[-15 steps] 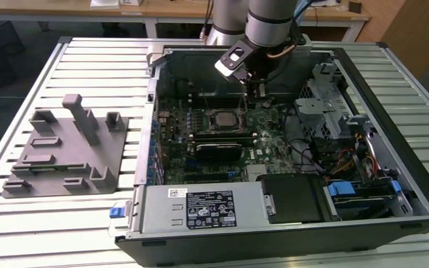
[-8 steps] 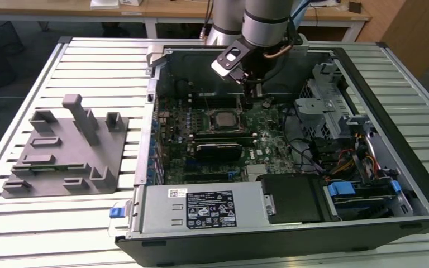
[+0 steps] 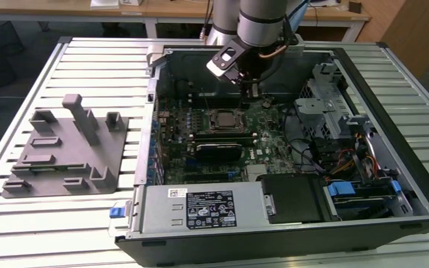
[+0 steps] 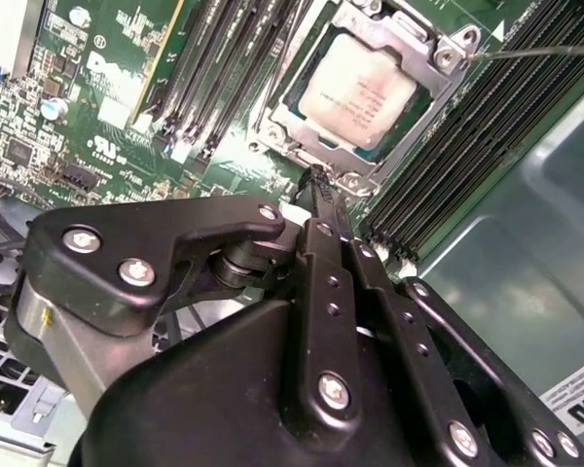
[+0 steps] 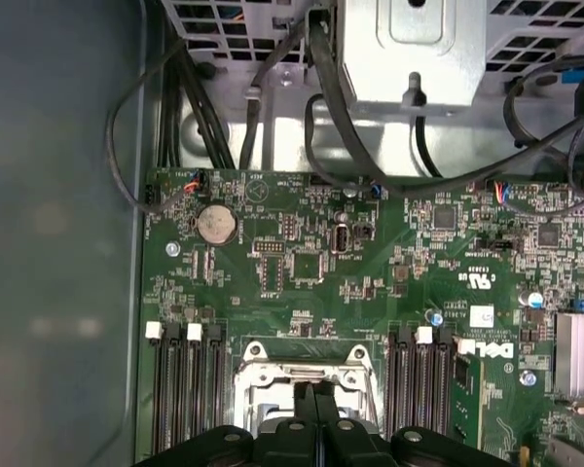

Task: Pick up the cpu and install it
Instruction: 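Close the cpu cover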

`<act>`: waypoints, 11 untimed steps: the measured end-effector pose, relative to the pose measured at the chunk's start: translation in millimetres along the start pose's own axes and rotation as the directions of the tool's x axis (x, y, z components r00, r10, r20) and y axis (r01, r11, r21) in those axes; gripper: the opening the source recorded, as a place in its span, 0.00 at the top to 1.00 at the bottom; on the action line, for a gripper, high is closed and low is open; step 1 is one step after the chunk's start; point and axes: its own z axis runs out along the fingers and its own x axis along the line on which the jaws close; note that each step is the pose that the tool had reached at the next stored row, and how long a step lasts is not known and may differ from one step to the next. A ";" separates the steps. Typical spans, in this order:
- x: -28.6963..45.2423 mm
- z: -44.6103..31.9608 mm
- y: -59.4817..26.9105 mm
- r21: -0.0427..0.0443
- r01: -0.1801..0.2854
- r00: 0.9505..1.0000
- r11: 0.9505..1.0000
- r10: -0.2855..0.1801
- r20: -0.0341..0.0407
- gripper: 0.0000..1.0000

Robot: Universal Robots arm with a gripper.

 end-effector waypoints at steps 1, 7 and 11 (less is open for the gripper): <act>0.0 0.0 -0.6 0.000 0.000 1.000 1.000 0.000 0.000 0.89; 0.2 2.9 -8.8 0.000 0.000 1.000 1.000 0.000 0.000 0.89; 0.3 6.7 -16.5 0.000 0.000 1.000 1.000 0.000 0.000 0.89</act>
